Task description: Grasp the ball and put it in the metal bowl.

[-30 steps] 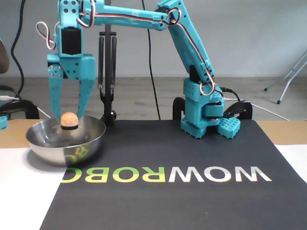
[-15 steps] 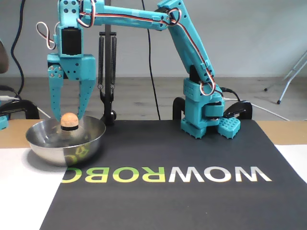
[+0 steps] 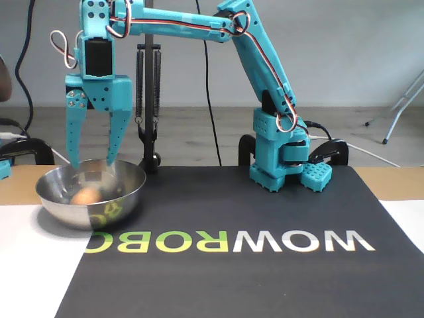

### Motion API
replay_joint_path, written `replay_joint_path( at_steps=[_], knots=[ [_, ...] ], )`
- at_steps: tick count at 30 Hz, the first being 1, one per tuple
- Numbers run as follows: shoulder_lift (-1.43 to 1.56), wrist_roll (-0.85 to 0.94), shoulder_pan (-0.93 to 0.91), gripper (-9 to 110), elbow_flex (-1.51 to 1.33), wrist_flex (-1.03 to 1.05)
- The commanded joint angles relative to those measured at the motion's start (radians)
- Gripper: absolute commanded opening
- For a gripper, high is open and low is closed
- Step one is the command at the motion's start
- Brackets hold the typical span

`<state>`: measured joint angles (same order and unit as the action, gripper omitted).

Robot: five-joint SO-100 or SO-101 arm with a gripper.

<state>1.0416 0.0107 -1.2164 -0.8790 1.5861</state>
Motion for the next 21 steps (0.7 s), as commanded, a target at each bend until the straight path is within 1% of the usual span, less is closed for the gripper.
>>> replay_joint_path(
  at_steps=[1,15,16,21],
  knots=[
    [0.006,0.0,0.002,61,0.04,0.002],
    [0.006,0.0,0.002,59,0.04,0.002],
    [0.008,0.0,0.002,55,0.04,0.002],
    [0.011,0.08,0.003,20,0.04,0.005]
  ],
)
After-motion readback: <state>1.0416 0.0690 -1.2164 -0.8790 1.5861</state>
